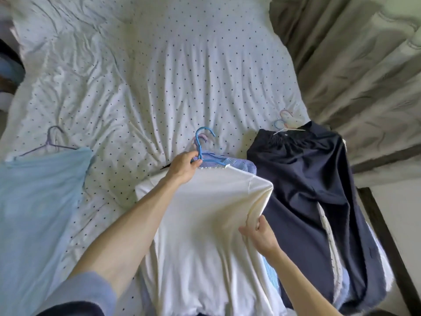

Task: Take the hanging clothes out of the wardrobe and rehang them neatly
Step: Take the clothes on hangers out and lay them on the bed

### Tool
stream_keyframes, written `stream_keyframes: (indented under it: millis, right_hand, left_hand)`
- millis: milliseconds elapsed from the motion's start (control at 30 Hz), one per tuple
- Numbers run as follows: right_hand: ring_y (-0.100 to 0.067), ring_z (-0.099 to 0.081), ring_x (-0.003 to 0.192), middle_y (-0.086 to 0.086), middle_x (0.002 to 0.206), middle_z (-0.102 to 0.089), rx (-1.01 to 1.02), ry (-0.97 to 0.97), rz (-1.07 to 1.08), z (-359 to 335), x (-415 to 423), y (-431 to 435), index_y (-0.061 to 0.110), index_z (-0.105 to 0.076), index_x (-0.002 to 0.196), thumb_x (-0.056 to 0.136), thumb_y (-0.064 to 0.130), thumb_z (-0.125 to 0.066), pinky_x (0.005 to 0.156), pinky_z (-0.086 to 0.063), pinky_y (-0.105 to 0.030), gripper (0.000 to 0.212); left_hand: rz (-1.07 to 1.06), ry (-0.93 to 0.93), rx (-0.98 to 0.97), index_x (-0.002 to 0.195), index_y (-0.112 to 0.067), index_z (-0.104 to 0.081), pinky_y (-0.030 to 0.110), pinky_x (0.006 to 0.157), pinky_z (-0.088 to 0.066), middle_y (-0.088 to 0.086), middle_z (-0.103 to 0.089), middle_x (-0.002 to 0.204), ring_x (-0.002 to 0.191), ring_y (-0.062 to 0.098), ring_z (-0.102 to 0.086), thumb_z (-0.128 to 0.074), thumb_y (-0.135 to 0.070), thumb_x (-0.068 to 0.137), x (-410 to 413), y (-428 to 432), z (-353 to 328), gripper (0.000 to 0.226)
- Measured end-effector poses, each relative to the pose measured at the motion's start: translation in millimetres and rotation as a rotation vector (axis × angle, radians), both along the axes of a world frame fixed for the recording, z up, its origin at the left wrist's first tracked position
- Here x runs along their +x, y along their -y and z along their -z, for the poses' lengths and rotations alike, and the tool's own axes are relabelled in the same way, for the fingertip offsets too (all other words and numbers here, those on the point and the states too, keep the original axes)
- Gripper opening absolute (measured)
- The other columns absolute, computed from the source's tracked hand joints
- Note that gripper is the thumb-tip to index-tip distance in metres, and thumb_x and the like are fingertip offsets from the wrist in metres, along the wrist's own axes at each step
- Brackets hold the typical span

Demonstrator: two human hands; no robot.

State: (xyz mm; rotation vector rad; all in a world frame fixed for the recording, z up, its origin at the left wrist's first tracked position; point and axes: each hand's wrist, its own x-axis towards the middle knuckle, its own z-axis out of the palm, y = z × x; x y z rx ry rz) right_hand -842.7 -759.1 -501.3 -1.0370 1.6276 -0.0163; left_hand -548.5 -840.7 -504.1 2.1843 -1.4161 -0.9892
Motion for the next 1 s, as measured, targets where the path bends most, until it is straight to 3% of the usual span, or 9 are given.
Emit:
stream_keyframes:
  millis: [200, 467, 567, 633, 700, 833, 1000]
  right_hand:
    - [-0.013, -0.057, 0.083, 0.002, 0.097, -0.059, 0.041, -0.128, -0.044, 35.7, 18.3, 32.0, 0.019, -0.042, 0.111, 0.082, 0.028, -0.069, 0.059, -0.039, -0.028, 0.041]
    - [-0.009, -0.056, 0.08, 0.009, 0.093, -0.058, 0.061, -0.207, -0.095, 75.7, 33.1, 55.0, 0.021, -0.038, 0.127, 0.087, 0.02, -0.061, 0.057, -0.038, -0.022, 0.046]
    - [-0.017, -0.06, 0.097, 0.005, 0.112, -0.059, 0.048, -0.257, -0.14, 89.9, 36.3, 51.2, 0.02, -0.034, 0.14, 0.09, 0.022, -0.063, 0.072, -0.045, -0.024, 0.058]
    - [-0.025, -0.052, 0.123, -0.004, 0.137, -0.049, 0.03, -0.295, -0.202, 96.3, 38.9, 49.1, 0.017, -0.027, 0.149, 0.09, 0.022, -0.061, 0.094, -0.046, -0.032, 0.068]
    - [-0.03, -0.044, 0.131, -0.008, 0.144, -0.041, 0.03, -0.307, -0.243, 101.0, 42.0, 48.0, 0.013, -0.025, 0.15, 0.086, 0.019, -0.058, 0.106, -0.041, -0.039, 0.072]
    - [-0.035, -0.045, 0.122, -0.009, 0.134, -0.045, 0.026, -0.339, -0.251, 106.8, 42.7, 46.5, 0.009, -0.029, 0.144, 0.078, 0.02, -0.057, 0.102, -0.041, -0.046, 0.073]
    - [-0.035, -0.047, 0.113, -0.012, 0.123, -0.051, -0.06, -0.339, -0.291, 89.5, 26.1, 34.2, 0.002, -0.037, 0.136, 0.082, 0.013, -0.054, 0.093, -0.042, -0.04, 0.058]
  left_hand:
    - [-0.079, 0.048, 0.021, 0.112, -0.006, -0.066, 0.037, 0.079, -0.044, 0.017, -0.068, 0.105, 0.096, 0.034, -0.062, -0.061, -0.025, 0.098, 34.3, 52.1, 72.2, 0.024]
    - [-0.111, 0.158, 0.034, 0.109, -0.014, -0.071, 0.037, 0.07, -0.04, 0.019, -0.062, 0.095, 0.09, 0.038, -0.06, -0.056, -0.027, 0.1, 47.9, 76.2, 163.8, 0.022]
    - [-0.119, 0.2, 0.067, 0.114, -0.016, -0.071, 0.035, 0.068, -0.037, 0.019, -0.068, 0.102, 0.094, 0.038, -0.061, -0.055, -0.029, 0.1, 38.4, 77.5, 191.4, 0.025]
    - [-0.127, 0.237, 0.07, 0.119, -0.023, -0.07, 0.038, 0.07, -0.043, 0.016, -0.07, 0.103, 0.093, 0.037, -0.063, -0.057, -0.033, 0.099, 33.9, 81.6, 203.0, 0.026]
    - [-0.148, 0.215, 0.062, 0.122, -0.029, -0.069, 0.039, 0.072, -0.049, 0.012, -0.071, 0.099, 0.089, 0.035, -0.064, -0.061, -0.035, 0.096, 33.0, 86.2, 211.3, 0.028]
    - [-0.131, 0.174, 0.062, 0.12, -0.027, -0.069, 0.036, 0.073, -0.048, 0.009, -0.071, 0.099, 0.09, 0.033, -0.064, -0.059, -0.035, 0.095, 36.2, 83.8, 216.1, 0.028]
    - [-0.064, 0.218, 0.059, 0.115, -0.018, -0.063, 0.043, 0.079, -0.05, 0.014, -0.069, 0.103, 0.097, 0.039, -0.061, -0.054, -0.027, 0.093, 27.2, 73.2, 194.1, 0.026]
